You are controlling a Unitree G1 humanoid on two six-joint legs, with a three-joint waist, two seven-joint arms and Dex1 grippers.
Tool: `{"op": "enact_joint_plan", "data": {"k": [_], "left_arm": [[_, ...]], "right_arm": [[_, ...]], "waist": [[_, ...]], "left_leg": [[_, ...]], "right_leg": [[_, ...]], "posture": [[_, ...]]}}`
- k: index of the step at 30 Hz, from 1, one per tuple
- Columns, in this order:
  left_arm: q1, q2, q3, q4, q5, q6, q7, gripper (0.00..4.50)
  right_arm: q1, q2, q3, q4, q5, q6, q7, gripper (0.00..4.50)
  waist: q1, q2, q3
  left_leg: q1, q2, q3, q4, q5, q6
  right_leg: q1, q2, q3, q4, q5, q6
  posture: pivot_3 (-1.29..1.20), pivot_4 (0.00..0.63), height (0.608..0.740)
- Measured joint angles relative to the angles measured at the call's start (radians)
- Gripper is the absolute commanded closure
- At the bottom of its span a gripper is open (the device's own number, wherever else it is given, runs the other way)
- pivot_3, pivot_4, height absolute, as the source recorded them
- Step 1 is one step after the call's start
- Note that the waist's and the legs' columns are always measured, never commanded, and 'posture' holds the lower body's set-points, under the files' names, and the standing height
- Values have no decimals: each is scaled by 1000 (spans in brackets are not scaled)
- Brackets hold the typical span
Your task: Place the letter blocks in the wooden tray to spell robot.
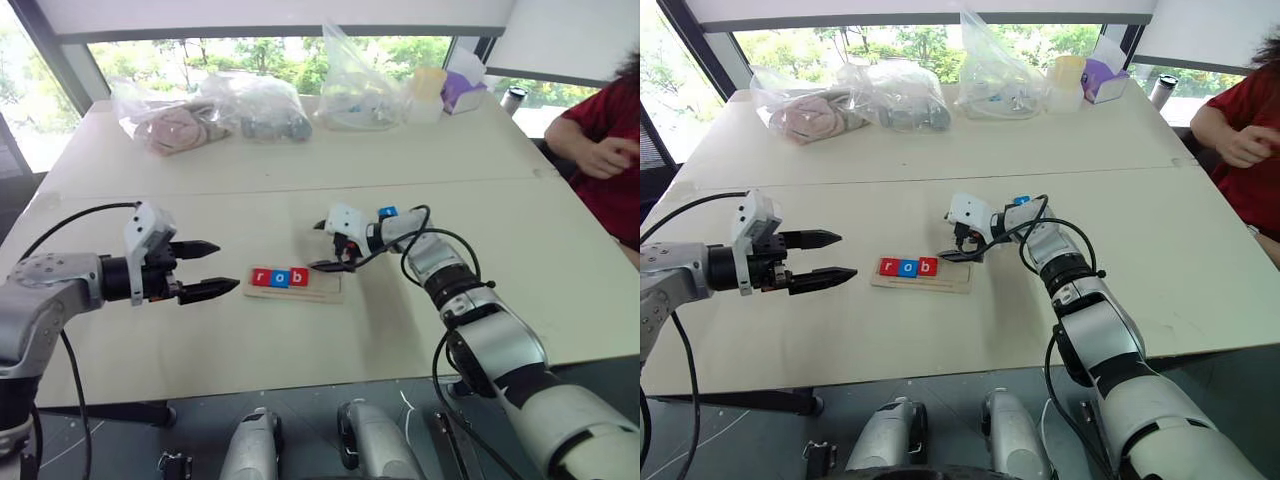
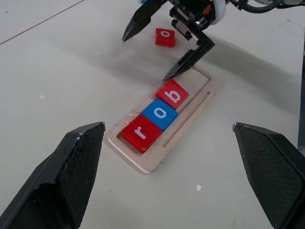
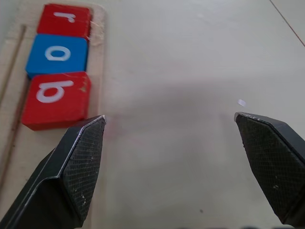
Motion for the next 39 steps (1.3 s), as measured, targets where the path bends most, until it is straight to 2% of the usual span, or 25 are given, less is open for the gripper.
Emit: {"op": "enact_joint_plan", "data": {"k": [8, 13, 16, 19, 21, 25, 29, 34, 37, 39], "left_arm": [[1, 0, -1, 1, 1, 0, 1, 0], [0, -2, -1, 1, 1, 0, 2, 0], [0, -2, -1, 0, -2, 2, 2, 0], [-28, -26, -2, -12, -24, 23, 12, 0], [-65, -52, 1, -24, -47, 36, 32, 0], [-125, -81, 0, -31, -69, 50, 69, 0], [-146, -82, -6, -32, -72, 62, 77, 0], [-148, -81, -20, -26, -69, 62, 64, 0], [-155, -81, -23, -12, -66, 62, 60, 0], [-156, -81, -24, -9, -64, 61, 58, 0]], "right_arm": [[17, 0, -2, -18, 13, 0, 12, 56], [16, -35, -15, -19, 9, -10, -76, 56], [18, -77, -71, -65, 35, 35, -120, 56], [62, -104, -158, -225, 103, 173, -174, 56], [153, -105, -210, -401, 151, 340, -226, 56], [336, -84, -229, -649, 197, 622, -321, 56], [444, -29, -232, -856, 216, 835, -449, 56], [468, 31, -210, -874, 202, 897, -585, 56], [440, 44, -207, -809, 190, 844, -625, 853], [433, 41, -207, -780, 184, 815, -637, 1882]], "waist": [[-1, 0, 0], [2, 0, 0], [1, 0, 0], [2, 0, 0], [7, -1, 0], [7, 0, 0], [-3, 0, 0], [-1, -1, 0], [-1, -1, -1], [-1, -1, -1]], "left_leg": [[0, 0, 0, 0, 0, 0], [0, 0, 0, 0, 0, 0], [0, 0, 0, 0, 0, 0], [0, 0, -1, 0, 0, 0], [0, 0, -3, 0, 0, 0], [0, 0, -3, 0, 0, 0], [1, 0, -3, 0, 0, 0], [1, 0, -2, 1, 0, 0], [1, -1, -2, 2, 0, 0], [2, -1, -2, 2, 0, 0]], "right_leg": [[0, 0, 0, 0, 0, 0], [0, -1, 0, 0, 0, -1], [0, -1, 0, 0, -1, -2], [0, -1, 0, 0, 0, 0], [1, -1, 0, 0, 0, 0], [1, 0, 0, 1, 0, 0], [0, 1, 1, 2, 0, 0], [1, 2, 1, 3, -2, -2], [1, 1, 1, 2, -2, -2], [2, 1, 1, 2, -2, -2]], "posture": [[0, 150, 740], [0, 150, 740], [0, 150, 740], [0, 150, 740], [0, 150, 740], [0, 150, 740], [0, 150, 740], [0, 150, 740], [0, 150, 740], [0, 150, 740]]}}
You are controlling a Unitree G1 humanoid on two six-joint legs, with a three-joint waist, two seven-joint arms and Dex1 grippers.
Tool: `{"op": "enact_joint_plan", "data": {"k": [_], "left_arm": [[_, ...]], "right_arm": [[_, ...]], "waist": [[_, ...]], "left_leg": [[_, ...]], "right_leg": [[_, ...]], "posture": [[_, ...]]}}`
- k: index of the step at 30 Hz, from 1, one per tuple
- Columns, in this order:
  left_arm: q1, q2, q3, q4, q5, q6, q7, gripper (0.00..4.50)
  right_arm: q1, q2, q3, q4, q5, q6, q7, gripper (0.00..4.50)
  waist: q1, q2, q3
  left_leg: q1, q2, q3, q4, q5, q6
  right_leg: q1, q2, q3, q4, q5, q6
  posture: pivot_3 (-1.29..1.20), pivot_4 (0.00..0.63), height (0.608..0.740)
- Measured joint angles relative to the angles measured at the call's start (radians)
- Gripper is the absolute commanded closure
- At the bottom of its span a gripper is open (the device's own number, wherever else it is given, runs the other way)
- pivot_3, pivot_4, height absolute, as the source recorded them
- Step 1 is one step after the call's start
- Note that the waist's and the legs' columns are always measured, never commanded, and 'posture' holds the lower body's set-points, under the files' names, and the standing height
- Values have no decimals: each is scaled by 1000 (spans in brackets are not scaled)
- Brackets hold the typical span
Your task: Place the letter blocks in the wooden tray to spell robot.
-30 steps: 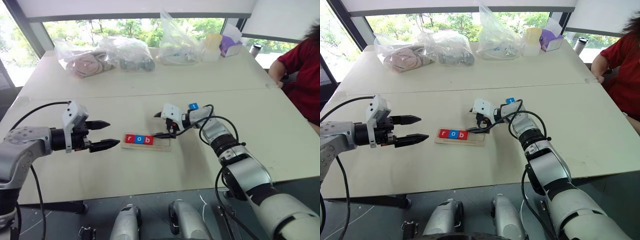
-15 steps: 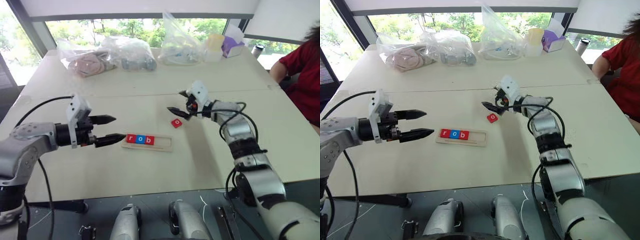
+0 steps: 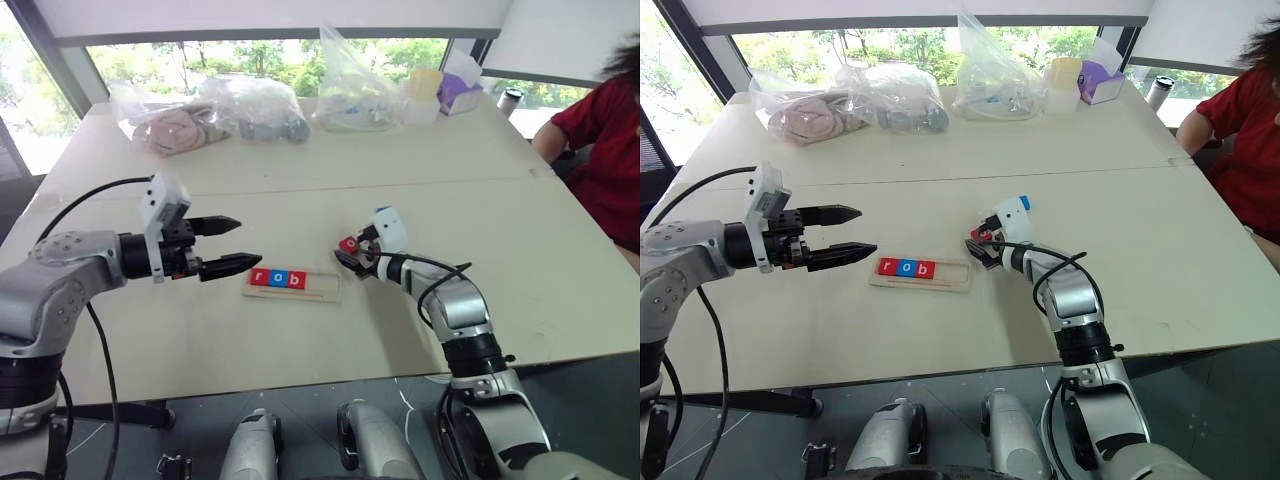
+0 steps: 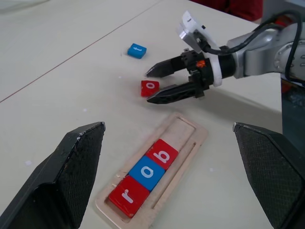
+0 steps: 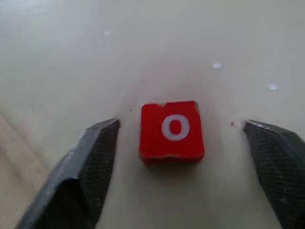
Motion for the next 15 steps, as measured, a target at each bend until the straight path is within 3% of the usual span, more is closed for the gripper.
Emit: {"op": "enact_joint_plan", "data": {"k": [3, 11, 15], "left_arm": [[2, 1, -9, 1, 7, -1, -9, 0], [10, 1, -19, 0, 20, -2, -18, 0], [32, 20, -43, -3, 52, -23, -36, 0]], "right_arm": [[-5, -15, 5, 18, -6, -26, -3, 3325], [47, -31, 16, -112, -8, 15, -39, 3308], [141, 21, -77, -407, -16, 217, -189, 3308]], "waist": [[0, 0, 0], [1, 0, 0], [5, 0, 0]], "left_leg": [[0, 0, 0, 0, 0, 0], [-1, 0, -1, -1, 0, 0], [-2, 1, -1, -2, 0, 0]], "right_leg": [[0, 0, 0, 0, 0, 0], [-1, 1, 0, 0, 0, 1], [-2, -1, -1, 0, -1, 1]], "posture": [[0, 150, 740], [0, 150, 740], [0, 150, 740]]}}
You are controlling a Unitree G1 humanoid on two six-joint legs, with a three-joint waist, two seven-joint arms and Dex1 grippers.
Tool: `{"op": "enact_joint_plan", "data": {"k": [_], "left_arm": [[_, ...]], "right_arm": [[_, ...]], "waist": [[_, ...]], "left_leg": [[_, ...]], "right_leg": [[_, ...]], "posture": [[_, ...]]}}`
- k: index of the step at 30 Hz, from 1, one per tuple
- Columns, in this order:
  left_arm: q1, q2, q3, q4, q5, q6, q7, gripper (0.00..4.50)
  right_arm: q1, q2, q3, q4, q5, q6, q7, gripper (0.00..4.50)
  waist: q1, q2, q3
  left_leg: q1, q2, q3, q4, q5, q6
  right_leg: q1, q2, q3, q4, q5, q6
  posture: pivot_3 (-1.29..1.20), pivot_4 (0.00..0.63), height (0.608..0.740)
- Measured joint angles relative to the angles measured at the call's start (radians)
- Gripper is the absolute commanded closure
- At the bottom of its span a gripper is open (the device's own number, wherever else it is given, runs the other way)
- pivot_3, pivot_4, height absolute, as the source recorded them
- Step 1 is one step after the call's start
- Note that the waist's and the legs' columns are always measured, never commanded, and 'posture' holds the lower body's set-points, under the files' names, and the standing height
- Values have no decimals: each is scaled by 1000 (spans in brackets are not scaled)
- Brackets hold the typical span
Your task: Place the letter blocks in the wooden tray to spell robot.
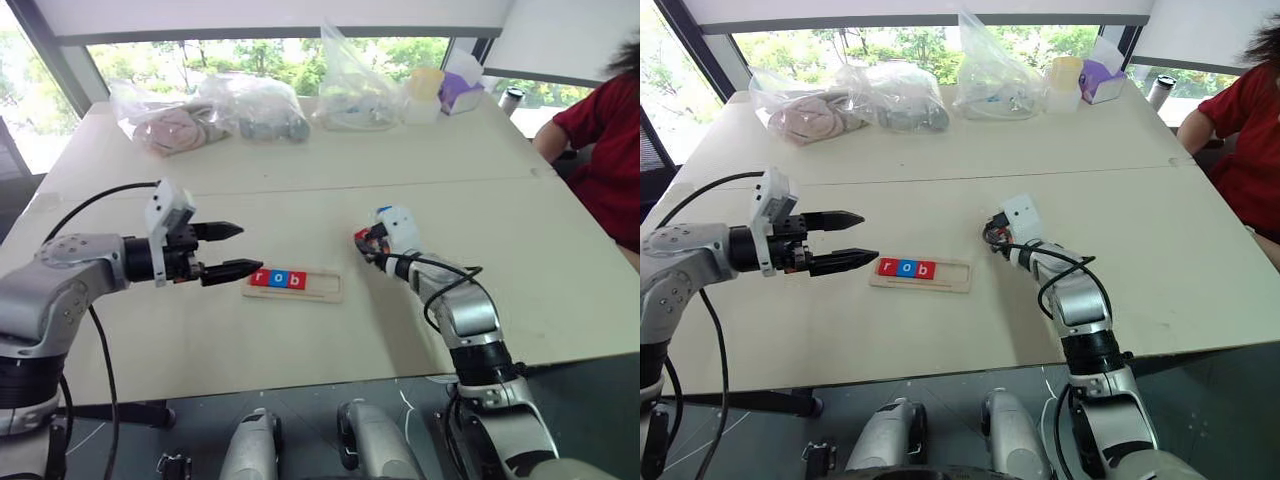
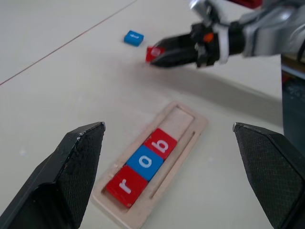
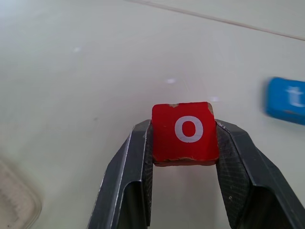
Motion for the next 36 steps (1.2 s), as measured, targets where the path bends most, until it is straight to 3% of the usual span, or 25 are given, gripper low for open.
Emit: {"op": "enact_joint_plan", "data": {"k": [4, 7, 12, 18, 19, 21, 26, 29, 33, 36], "left_arm": [[-11, -14, -43, 12, 20, -18, -18, 0], [-47, -21, -74, 28, 32, -29, -36, 0], [-96, -21, -110, 87, 59, -51, -77, 0], [-129, -21, -136, 139, 86, -71, -117, 0], [-133, -21, -141, 147, 92, -76, -123, 0], [-139, -18, -142, 160, 102, -86, -134, 0], [-142, -6, -142, 187, 125, -107, -154, 0], [-142, 3, -142, 187, 132, -111, -174, 0], [-140, 33, -154, 131, 125, -110, -248, 0], [-139, 47, -175, 83, 123, -110, -282, 0]], "right_arm": [[163, 154, -22, -345, -12, 337, -146, 3308], [172, 204, -16, -415, -26, 472, -207, 3308], [182, 204, -28, -422, -29, 516, -230, 3308], [199, 205, -14, -419, -20, 515, -241, 292], [197, 202, -7, -419, -18, 517, -236, 74], [196, 180, 4, -420, -15, 521, -224, 74], [152, -27, 8, -450, 49, 520, -94, 74], [125, -213, -16, -451, 140, 413, 92, 74], [186, -546, -63, -290, 265, 4, 561, 74], [198, -640, -26, -115, 261, -240, 774, 74]], "waist": [[4, 0, 0], [-4, 0, 0], [-4, 0, 0], [-6, 0, 0], [-5, 0, 0], [-5, 0, 0], [-3, 0, 0], [-3, 0, 0], [2, 0, 1], [-1, -1, 1]], "left_leg": [[0, 0, -1, 0, 0, 0], [0, 0, -1, 2, 0, -1], [0, 0, -1, 2, 0, -1], [-1, -1, 0, -1, 0, -1], [-1, -1, 0, -1, 0, -1], [-1, -1, 0, -1, 0, -1], [-1, -1, 0, 0, 0, -1], [-1, -3, 0, -1, 0, -1], [-1, -4, -1, -1, -1, 1], [-1, -4, 0, 0, -1, 1]], "right_leg": [[0, 0, -1, 0, -1, 0], [0, -2, 0, 0, 1, -2], [1, -2, 0, -2, 1, -2], [0, 0, -1, -4, 0, -1], [0, 0, -1, -4, 0, -1], [0, 0, -1, -4, 0, -1], [0, -1, -1, -4, 0, -1], [1, -1, -1, -6, 0, -1], [2, -1, -2, -7, -3, 4], [3, -1, -1, -7, -3, 4]], "posture": [[0, 150, 740], [0, 150, 740], [0, 150, 740], [0, 150, 740], [0, 150, 740], [0, 150, 740], [0, 150, 740], [0, 150, 740], [0, 150, 740], [0, 150, 740]]}}
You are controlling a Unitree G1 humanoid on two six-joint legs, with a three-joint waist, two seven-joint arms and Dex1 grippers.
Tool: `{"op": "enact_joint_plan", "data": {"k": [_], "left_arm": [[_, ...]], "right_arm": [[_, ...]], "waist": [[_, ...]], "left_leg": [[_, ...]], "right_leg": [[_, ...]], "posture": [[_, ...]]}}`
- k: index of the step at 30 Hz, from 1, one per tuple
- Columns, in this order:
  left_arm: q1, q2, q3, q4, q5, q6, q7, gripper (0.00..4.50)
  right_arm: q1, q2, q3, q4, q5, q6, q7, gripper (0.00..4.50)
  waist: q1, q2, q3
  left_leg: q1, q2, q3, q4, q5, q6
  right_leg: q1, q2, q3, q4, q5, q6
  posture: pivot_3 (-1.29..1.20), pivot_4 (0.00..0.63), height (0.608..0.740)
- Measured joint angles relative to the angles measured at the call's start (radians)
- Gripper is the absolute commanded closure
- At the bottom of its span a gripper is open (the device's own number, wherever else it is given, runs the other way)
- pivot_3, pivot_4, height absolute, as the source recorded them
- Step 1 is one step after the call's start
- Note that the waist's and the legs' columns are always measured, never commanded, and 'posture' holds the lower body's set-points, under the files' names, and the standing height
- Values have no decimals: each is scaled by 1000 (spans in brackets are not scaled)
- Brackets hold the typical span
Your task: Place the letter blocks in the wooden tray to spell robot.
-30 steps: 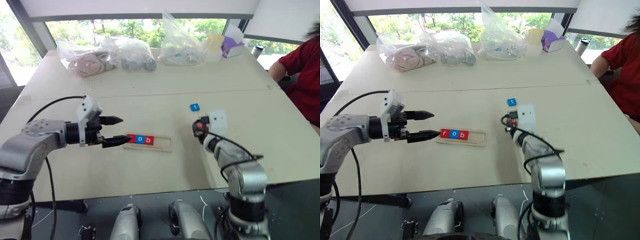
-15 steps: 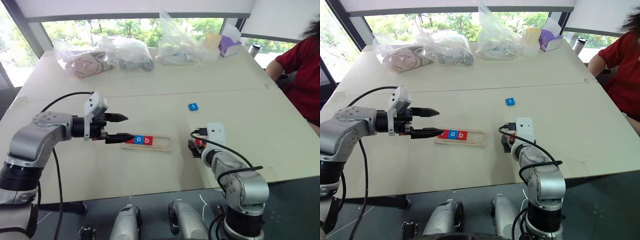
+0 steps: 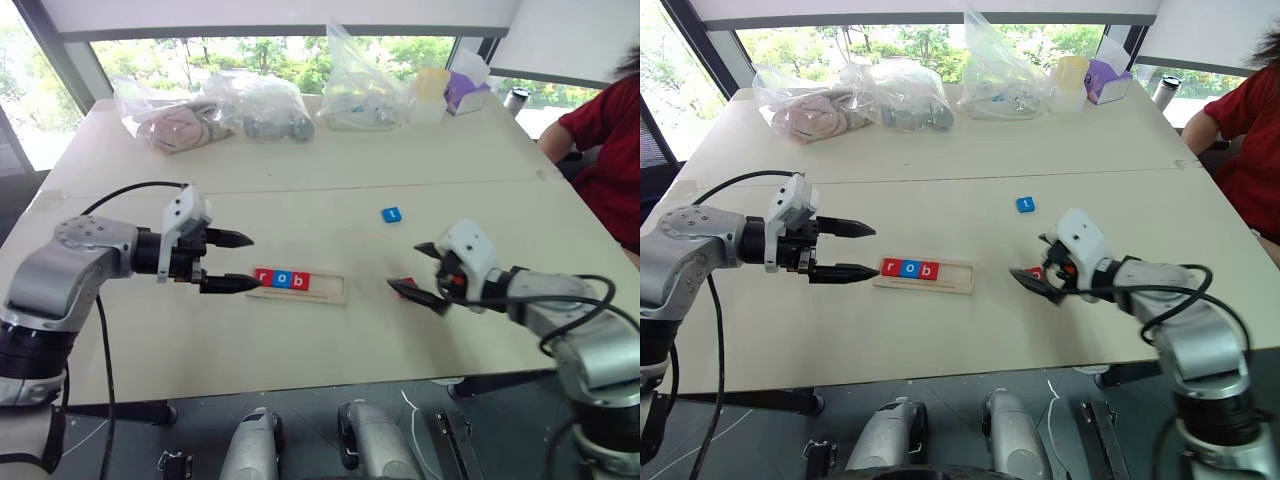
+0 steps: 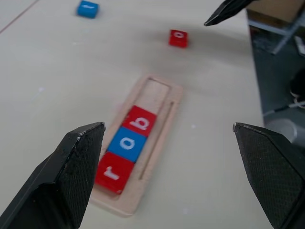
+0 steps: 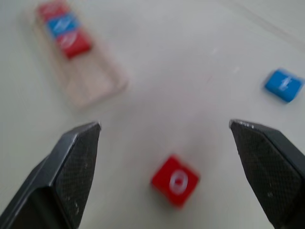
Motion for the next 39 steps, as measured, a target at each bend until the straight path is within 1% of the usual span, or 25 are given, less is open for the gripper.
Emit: {"op": "enact_joint_plan", "data": {"k": [1, 5, 7, 9, 11, 13, 14, 16, 18, 20, 21, 22, 24, 26, 29, 31, 33, 37, 39], "left_arm": [[-1, 0, -8, -20, -3, 0, -6, 0], [2, -5, -10, -90, -27, 25, 0, 0], [14, -4, -6, -121, -39, 42, 11, 0], [27, -10, -5, -145, -53, 59, 27, 0], [66, -7, 7, -172, -68, 81, 56, 0], [104, 2, 14, -183, -72, 97, 71, 0], [113, 4, 16, -183, -72, 103, 75, 0], [136, 24, 39, -194, -78, 113, 84, 0], [141, 37, 56, -198, -88, 115, 86, 0], [142, 42, 68, -199, -93, 115, 88, 0], [143, 46, 69, -199, -93, 115, 89, 0], [143, 46, 69, -199, -94, 115, 90, 0], [147, 47, 69, -198, -94, 114, 92, 0], [152, 52, 70, -189, -91, 112, 94, 0], [152, 66, 72, -157, -78, 96, 96, 0], [152, 86, 76, -113, -56, 70, 96, 0], [148, 97, 89, -72, -36, 48, 96, 0], [147, 101, 98, -50, -24, 24, 92, 0], [147, 100, 99, -50, -24, 24, 93, 0]], "right_arm": [[-6, -11, 15, 60, -8, -61, 47, 74], [-159, -26, 155, 406, -103, -335, 211, 74], [-232, -3, 201, 554, -150, -455, 250, 74], [-298, 32, 228, 670, -176, -534, 268, 74], [-386, 72, 268, 831, -217, -634, 293, 74], [-438, 86, 284, 927, -233, -711, 321, 74], [-451, 87, 284, 954, -241, -733, 325, 297], [-487, 94, 289, 1035, -249, -792, 358, 897], [-501, 94, 292, 1082, -251, -828, 388, 1798], [-513, 95, 296, 1115, -254, -856, 419, 2815], [-515, 97, 295, 1120, -254, -862, 426, 3299], [-518, 99, 295, 1121, -255, -858, 429, 3350], [-520, 103, 292, 1114, -253, -839, 431, 3349], [-518, 120, 280, 1065, -240, -768, 424, 3349], [-510, 156, 264, 872, -192, -596, 392, 3349], [-507, 199, 267, 713, -181, -474, 335, 3349], [-508, 252, 299, 577, -194, -374, 262, 3349], [-503, 346, 367, 477, -246, -189, 121, 3349], [-493, 359, 398, 462, -270, -138, 74, 3349]], "waist": [[-3, 0, 0], [-6, 0, 1], [-4, 0, 1], [-4, 0, 1], [-5, 0, 1], [-4, 0, 1], [-3, 0, 1], [-1, 0, 1], [2, 0, 1], [3, 0, 1], [2, 0, 1], [2, 0, 1], [1, 0, 1], [-1, 0, 1], [-5, 0, 1], [-5, 0, 1], [-1, 0, 1], [6, 0, 1], [11, 0, 1]], "left_leg": [[0, 0, 0, 0, 0, 0], [2, 1, 0, 2, 0, 0], [2, 1, 0, 2, 0, 0], [1, 2, 0, 2, 0, 0], [1, 3, 1, 1, 0, 0], [2, 4, 0, 1, 0, 0], [2, 4, 0, 1, 0, 0], [2, 4, 0, 2, 0, 0], [2, 4, -1, 3, 0, 0], [3, 3, -1, 4, 0, 0], [4, 3, 0, 4, 0, 0], [4, 3, 0, 5, 0, 0], [4, 3, 0, 5, 0, 0], [4, 4, 0, 4, 0, 0], [4, 5, 0, 3, 0, 0], [4, 5, 0, 3, 0, 0], [5, 6, -2, 2, 0, 0], [5, 7, -3, 3, 1, -1], [4, 6, -1, 3, 1, -1]], "right_leg": [[0, 0, 0, 0, 0, 0], [1, 2, 1, 2, 1, -2], [1, 3, 2, 2, 1, -2], [0, 4, 3, 2, 2, -2], [0, 6, 4, 2, 4, -5], [0, 7, 3, 2, 4, -5], [0, 7, 3, 2, 4, -5], [1, 7, 4, 2, 4, -5], [2, 7, 4, 2, 4, -6], [4, 7, 6, 2, 4, -6], [5, 7, 6, 2, 4, -6], [5, 7, 7, 2, 4, -6], [5, 7, 7, 2, 4, -6], [4, 7, 7, 4, 4, -6], [0, 10, 9, 7, 4, -5], [-3, 11, 9, 13, 4, -5], [-4, 12, 8, 17, 2, -8], [-4, 13, 6, 18, 0, -11], [-4, 11, 7, 17, 0, -11]], "posture": [[0, 150, 740], [0, 150, 740], [0, 150, 740], [0, 150, 740], [0, 150, 740], [0, 150, 740], [0, 150, 740], [0, 150, 740], [0, 150, 740], [0, 150, 740], [0, 150, 740], [0, 150, 740], [0, 150, 740], [0, 150, 740], [0, 150, 740], [0, 150, 740], [0, 150, 740], [0, 150, 740], [0, 150, 740]]}}
